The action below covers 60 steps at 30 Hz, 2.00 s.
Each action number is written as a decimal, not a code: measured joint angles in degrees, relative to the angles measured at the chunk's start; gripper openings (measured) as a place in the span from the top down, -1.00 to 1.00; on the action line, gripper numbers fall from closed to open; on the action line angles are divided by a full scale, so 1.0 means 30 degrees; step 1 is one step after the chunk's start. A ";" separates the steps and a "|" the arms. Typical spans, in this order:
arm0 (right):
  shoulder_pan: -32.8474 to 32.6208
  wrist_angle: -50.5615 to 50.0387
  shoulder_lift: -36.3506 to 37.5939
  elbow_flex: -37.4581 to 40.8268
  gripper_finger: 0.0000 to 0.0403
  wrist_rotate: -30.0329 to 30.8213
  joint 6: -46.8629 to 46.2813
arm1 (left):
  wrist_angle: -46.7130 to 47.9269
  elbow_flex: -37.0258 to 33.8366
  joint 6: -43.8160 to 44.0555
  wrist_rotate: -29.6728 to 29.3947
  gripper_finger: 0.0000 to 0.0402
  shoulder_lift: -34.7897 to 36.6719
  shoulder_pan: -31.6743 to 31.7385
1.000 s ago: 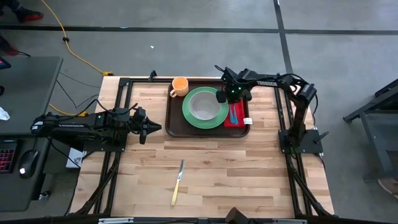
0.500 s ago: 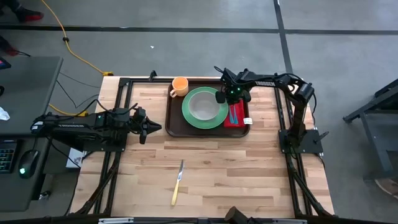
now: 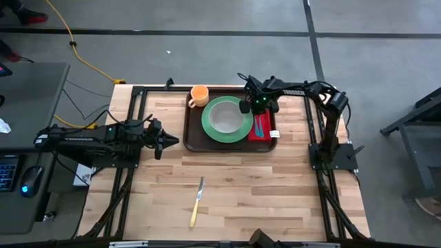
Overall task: Set up tray
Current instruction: Put the blue spoon on top of the red napkin to the left of the blue fork
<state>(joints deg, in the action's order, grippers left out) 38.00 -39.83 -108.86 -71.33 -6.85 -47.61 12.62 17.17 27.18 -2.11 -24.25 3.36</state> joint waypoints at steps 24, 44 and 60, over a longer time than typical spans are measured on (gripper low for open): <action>-0.0327 0.0334 0.0000 0.0000 1.00 -0.0165 -0.0628 | 0.0000 0.0007 -0.0409 -0.0007 0.62 -0.0001 0.0000; -0.0342 0.0371 0.0016 0.0000 0.92 0.0364 -0.0628 | 0.0000 0.0005 -0.0409 -0.0005 0.62 -0.0006 0.0005; -0.0328 0.0356 0.0022 0.0000 0.74 0.0100 -0.0626 | -0.0003 0.0000 -0.0402 0.0000 0.62 0.0001 0.0004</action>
<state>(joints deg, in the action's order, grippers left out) 37.01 -38.76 -108.79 -71.33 -6.55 -49.49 12.61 17.17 25.98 -2.11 -24.25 3.37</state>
